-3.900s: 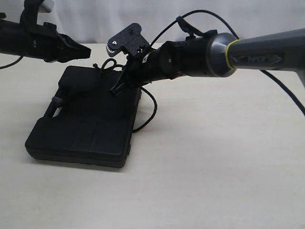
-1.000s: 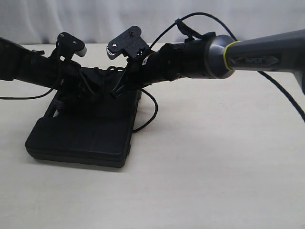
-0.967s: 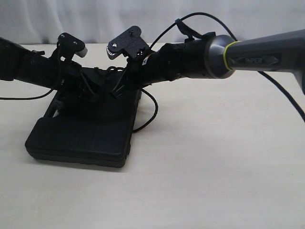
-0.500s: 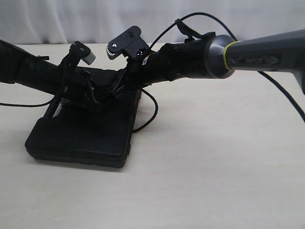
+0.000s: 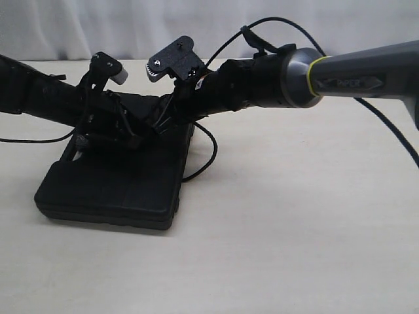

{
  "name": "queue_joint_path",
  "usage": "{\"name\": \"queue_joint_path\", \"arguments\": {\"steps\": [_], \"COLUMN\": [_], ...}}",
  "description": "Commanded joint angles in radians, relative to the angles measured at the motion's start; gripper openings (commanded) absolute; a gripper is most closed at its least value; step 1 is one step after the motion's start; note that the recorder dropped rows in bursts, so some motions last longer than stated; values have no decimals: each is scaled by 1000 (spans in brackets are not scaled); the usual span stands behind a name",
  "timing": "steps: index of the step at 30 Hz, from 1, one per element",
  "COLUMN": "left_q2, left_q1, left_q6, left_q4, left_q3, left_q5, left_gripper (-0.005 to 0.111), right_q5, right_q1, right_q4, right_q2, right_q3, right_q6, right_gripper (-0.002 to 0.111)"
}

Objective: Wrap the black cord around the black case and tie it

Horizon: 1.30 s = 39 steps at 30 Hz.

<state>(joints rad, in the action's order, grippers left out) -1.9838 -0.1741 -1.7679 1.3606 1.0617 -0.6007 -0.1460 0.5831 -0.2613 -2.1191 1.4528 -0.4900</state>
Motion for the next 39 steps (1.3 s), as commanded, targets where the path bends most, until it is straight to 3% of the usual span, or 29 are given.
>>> {"name": "queue_joint_path", "arguments": {"steps": [1, 4, 9, 13, 17, 21, 27, 32, 39], "left_q2": [6, 25, 104, 130, 121, 113, 58, 19, -21], "left_q1": [-2, -2, -2, -2, -2, -2, -31, -81, -94], "left_q6": [0, -12, -17, -149, -375, -375, -375, -375, -375], "left_q4": [-22, -66, -211, -332, -331, -328, -310, -197, -197], "left_q3": [0, 0, 0, 0, 0, 0, 31, 97, 102], "left_q5": [62, 76, 114, 114, 133, 239, 271, 304, 313], "left_gripper": [39, 46, 46, 46, 46, 46, 46, 46, 45], "right_q5": [1, 3, 3, 3, 1, 3, 5, 6, 6], "right_q1": [1, 1, 1, 1, 1, 1, 1, 1, 1], "right_q4": [7, 7, 7, 7, 7, 7, 7, 7, 7], "right_q2": [-7, -11, -11, -11, -11, -11, -11, -11, -11], "right_q3": [-1, -1, -1, -1, -1, -1, -1, -1, -1], "right_q6": [-17, -24, -24, -24, -24, -24, -22, -22, -22], "right_gripper": [4, 4, 4, 4, 4, 4, 4, 4, 4]}}
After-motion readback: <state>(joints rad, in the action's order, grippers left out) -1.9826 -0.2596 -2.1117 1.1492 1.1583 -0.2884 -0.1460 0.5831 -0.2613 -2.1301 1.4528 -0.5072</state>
